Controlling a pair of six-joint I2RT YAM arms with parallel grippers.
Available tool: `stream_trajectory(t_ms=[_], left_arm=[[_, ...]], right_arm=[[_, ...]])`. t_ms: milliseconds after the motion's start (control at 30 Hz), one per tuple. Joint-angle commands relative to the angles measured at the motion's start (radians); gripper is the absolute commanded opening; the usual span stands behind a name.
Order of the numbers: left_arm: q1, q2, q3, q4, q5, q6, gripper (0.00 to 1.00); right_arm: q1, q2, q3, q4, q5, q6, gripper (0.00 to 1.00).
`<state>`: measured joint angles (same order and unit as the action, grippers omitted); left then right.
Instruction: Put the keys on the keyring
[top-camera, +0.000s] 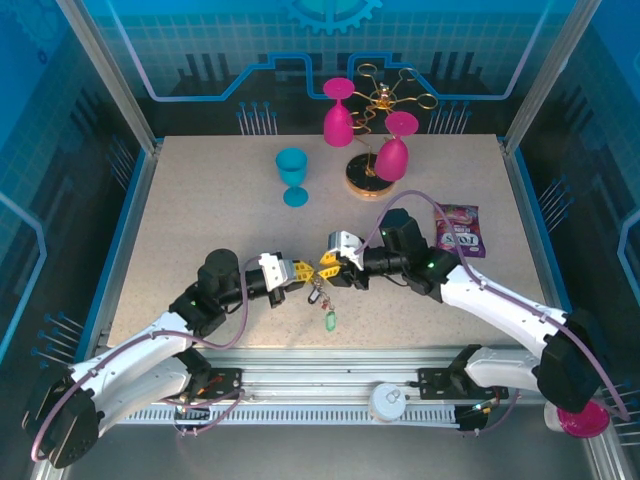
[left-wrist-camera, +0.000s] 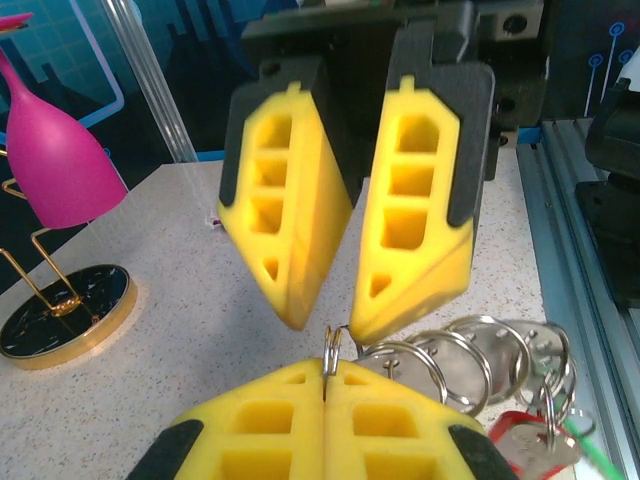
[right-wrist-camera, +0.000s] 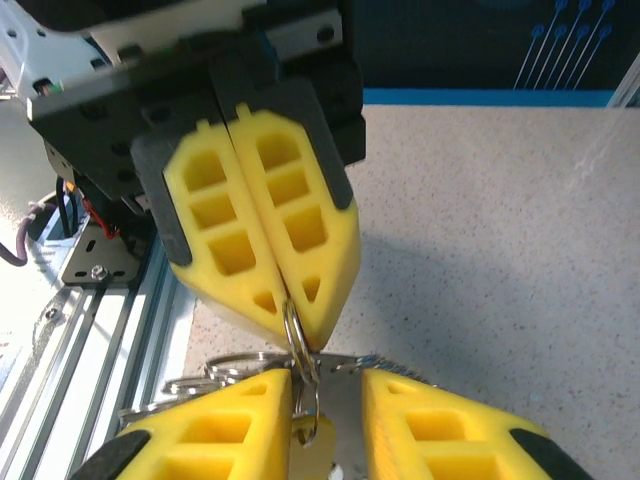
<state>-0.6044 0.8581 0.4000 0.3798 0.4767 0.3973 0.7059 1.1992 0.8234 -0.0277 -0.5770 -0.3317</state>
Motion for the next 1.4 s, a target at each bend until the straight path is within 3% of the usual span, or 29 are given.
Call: stream_trajectory(t_ms=[0, 867, 1200, 1367], left_arm=[[-0.001, -0.002, -0.013, 0.062, 0.035, -0.005, 0.0], [-0.001, -0.001, 0.0, 0.007, -0.018, 0.033, 0.0], [-0.001, -0.003, -0.01, 0.065, 0.015, -0.007, 0.0], [-0.001, 0.001, -0.017, 0.092, 0.032, -0.036, 0.0]], right_arm=[[-0.008, -0.009, -0.017, 0.041, -0.019, -0.01, 0.25], [0.013, 0.043, -0.038, 0.106, -0.029, -0.069, 0.24], [0.02, 0.087, -0.014, 0.13, -0.036, -0.077, 0.19], [0.024, 0.112, 0.005, 0.157, -0.044, -0.087, 0.1]])
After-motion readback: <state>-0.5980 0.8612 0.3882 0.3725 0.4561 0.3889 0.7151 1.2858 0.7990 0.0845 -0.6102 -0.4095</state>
